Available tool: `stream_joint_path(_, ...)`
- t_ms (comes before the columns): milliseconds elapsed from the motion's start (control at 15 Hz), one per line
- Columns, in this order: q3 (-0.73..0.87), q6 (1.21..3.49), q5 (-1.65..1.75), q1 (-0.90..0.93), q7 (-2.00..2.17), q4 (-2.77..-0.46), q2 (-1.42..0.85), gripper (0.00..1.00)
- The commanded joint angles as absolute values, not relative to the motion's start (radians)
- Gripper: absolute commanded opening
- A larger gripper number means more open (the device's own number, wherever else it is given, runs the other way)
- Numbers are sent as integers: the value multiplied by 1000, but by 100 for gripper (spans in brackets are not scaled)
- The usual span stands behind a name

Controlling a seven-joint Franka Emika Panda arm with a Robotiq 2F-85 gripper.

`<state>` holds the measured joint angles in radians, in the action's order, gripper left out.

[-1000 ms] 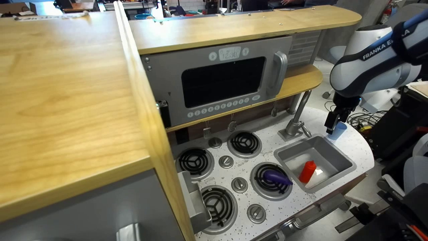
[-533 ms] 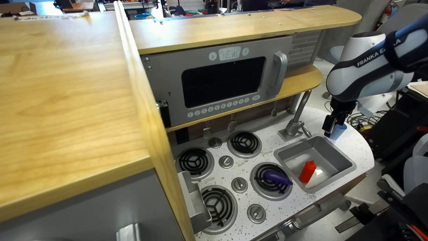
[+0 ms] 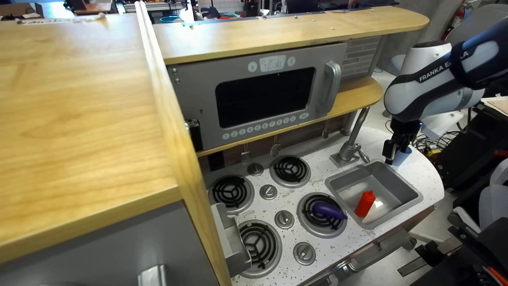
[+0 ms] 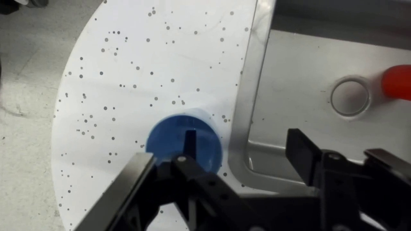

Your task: Move the cup slightly down on the sink counter

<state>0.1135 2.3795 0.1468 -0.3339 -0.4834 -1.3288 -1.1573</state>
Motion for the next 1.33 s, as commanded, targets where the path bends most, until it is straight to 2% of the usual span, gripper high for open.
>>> stream_joint_path(0,120,2333,161,-332,-455,-1265,-1189,42)
stream_joint_path(267,127,2321,158,-334,-435,-1242,-1190,12)
stream_joint_path(400,133,2311,156,-337,-421,-1231,-1187,0)
stream_joint_path(933,168,2292,149,-367,-360,-1280,-1143,1)
stream_joint_path(1267,137,2258,137,-401,-420,-1341,-1091,1)
